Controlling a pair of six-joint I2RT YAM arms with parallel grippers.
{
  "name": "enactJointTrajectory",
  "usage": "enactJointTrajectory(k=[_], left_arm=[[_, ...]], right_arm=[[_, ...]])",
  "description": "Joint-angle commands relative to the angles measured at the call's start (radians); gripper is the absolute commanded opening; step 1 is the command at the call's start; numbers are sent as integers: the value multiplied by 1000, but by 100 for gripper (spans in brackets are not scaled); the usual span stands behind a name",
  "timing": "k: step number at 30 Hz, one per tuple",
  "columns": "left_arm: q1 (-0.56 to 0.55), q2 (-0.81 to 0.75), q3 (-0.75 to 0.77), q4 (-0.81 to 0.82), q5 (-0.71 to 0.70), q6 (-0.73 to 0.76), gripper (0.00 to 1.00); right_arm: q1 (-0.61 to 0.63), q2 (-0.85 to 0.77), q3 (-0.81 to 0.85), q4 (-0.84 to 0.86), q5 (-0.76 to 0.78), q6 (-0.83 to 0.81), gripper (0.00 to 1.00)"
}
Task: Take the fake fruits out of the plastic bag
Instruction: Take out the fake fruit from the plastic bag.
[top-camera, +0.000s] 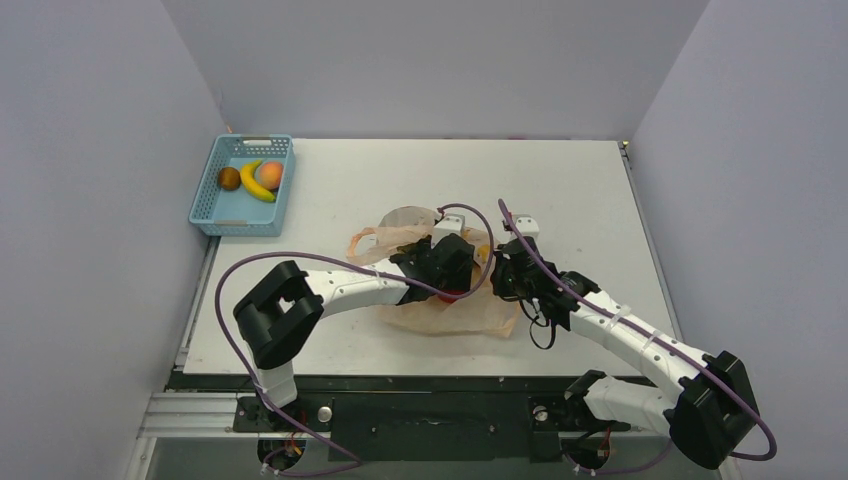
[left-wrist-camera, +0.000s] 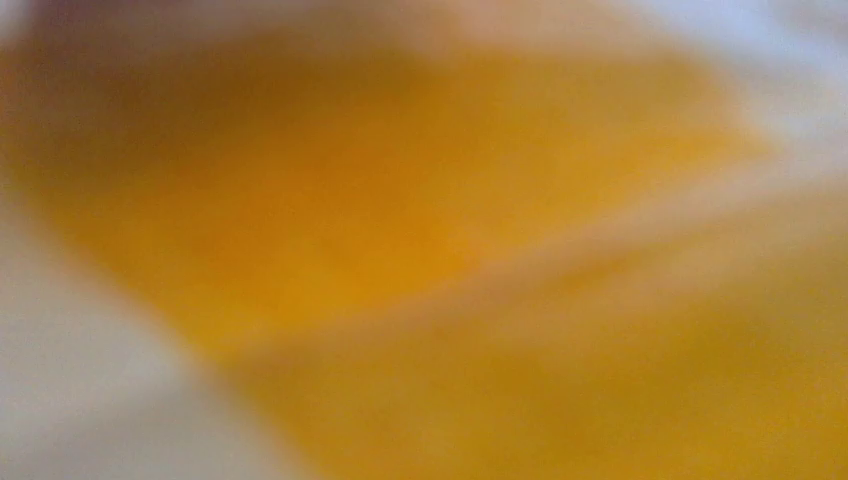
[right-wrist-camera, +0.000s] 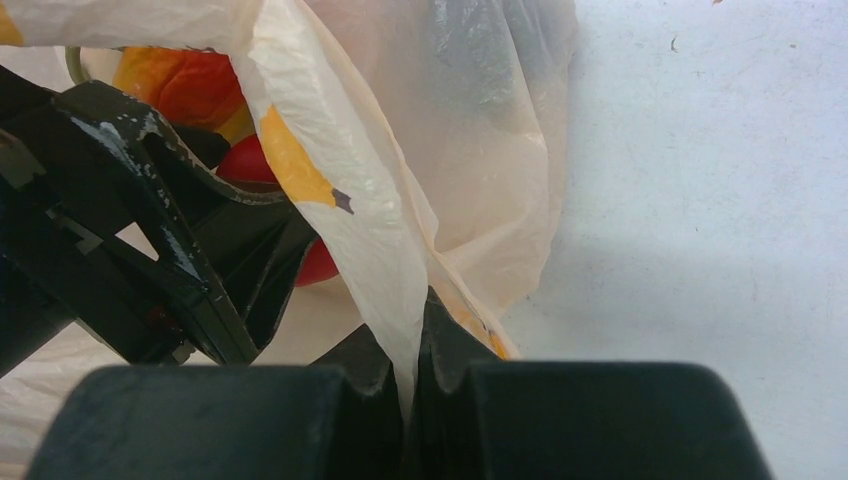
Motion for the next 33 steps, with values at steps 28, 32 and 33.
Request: enactJointTrajectory(k=[28, 32, 33], left_arm=[[-17, -40, 22, -111, 29, 37, 25], [-14, -153, 21, -146, 64, 67, 19], [-14, -193, 25, -157, 65, 72, 19]], right_arm=[[4, 5, 7, 35, -9, 1, 0], [4, 7, 14, 36, -13, 2, 0], [4, 8, 16, 36, -14, 3, 0]])
